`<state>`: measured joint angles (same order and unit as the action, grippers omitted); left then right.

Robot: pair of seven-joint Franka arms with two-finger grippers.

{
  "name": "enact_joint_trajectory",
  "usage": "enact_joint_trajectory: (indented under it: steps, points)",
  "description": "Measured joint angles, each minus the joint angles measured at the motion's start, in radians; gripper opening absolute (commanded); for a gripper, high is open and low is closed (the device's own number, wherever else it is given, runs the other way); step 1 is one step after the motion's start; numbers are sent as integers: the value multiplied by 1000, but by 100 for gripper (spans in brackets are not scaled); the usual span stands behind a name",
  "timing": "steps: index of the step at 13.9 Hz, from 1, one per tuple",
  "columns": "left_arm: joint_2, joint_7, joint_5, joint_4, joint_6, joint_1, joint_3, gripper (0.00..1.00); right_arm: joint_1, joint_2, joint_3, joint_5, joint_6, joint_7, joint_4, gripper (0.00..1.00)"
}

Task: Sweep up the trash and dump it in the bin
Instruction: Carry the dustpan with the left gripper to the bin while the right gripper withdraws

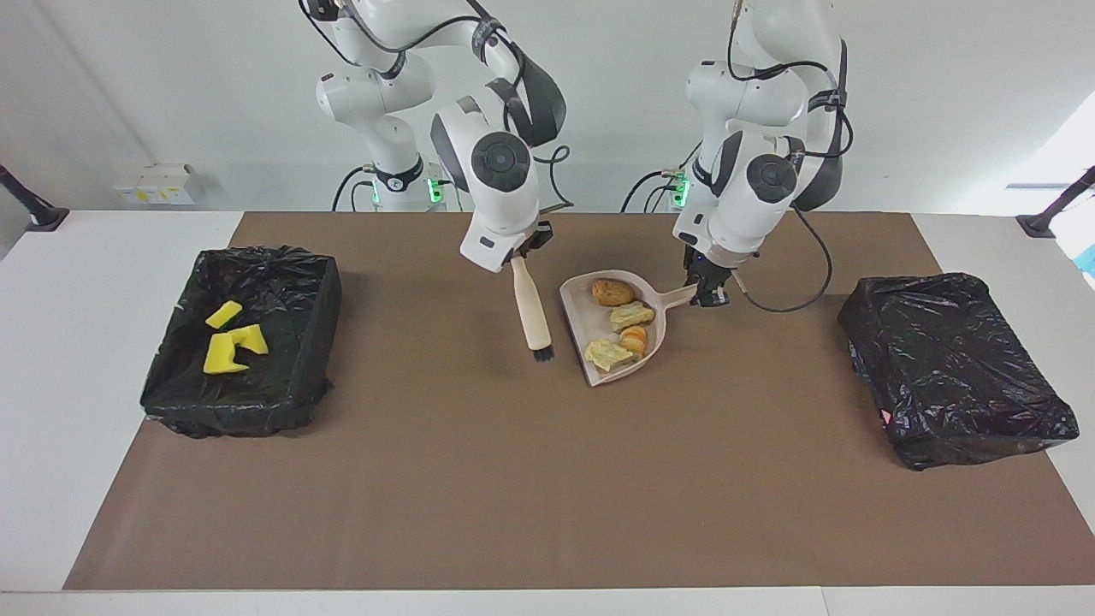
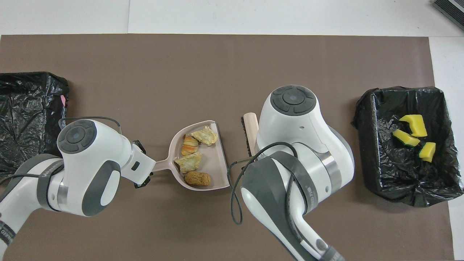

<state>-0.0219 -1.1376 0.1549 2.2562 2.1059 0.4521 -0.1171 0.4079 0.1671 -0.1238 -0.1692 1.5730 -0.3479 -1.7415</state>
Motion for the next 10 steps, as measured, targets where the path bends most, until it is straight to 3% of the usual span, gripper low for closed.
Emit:
enact_joint_trajectory:
  steps: [6, 10]
  points:
    - [14, -286, 166, -19, -1, -134, -2, 0, 174, -157, -15, -4, 237, -290, -294, 0]
    - [65, -426, 204, -150, -133, -259, -3, 0, 329, -150, -16, -7, 391, -436, -392, 0]
